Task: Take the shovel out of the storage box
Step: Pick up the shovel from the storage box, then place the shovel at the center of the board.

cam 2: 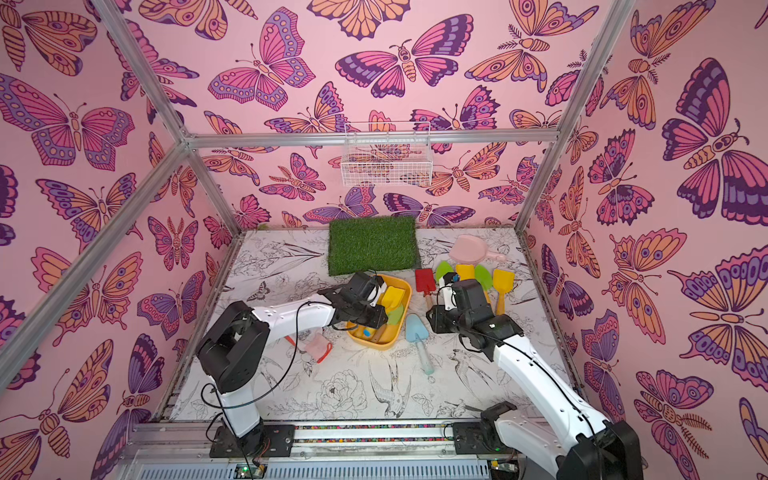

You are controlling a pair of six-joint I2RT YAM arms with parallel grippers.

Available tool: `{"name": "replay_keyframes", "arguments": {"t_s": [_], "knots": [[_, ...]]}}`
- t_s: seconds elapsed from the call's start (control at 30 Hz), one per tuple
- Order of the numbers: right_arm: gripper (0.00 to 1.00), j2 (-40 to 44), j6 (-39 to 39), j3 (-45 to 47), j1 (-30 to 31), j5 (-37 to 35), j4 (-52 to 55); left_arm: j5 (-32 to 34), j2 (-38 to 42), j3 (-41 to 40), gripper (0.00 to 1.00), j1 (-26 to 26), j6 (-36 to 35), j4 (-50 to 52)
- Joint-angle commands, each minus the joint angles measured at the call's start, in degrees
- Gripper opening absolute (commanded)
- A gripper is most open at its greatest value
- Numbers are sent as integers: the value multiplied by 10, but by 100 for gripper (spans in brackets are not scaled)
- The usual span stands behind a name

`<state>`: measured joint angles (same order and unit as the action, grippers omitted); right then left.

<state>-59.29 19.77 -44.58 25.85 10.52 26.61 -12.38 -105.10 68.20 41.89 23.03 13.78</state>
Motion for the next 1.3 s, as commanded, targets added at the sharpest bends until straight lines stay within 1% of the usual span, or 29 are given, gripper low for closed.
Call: {"name": "replay_keyframes", "arguments": {"t_s": [0.0, 0.63, 0.93, 1.13, 1.27], "knots": [[40, -2, 10, 4, -4, -2, -8, -5, 31, -11, 0, -4, -3, 5], [40, -10, 17, 1, -5, -2, -16, -35, 88, -17, 0, -4, -5, -2], [39, -8, 18, 4, -4, -7, -18, -51, 117, -32, 0, -4, 6, -20], [40, 0, 24, 5, -4, -2, -21, -51, 136, -42, 0, -4, 1, -32], [40, 7, 25, 5, -5, -5, -18, -63, 149, -52, 0, -4, -4, -52]]}}
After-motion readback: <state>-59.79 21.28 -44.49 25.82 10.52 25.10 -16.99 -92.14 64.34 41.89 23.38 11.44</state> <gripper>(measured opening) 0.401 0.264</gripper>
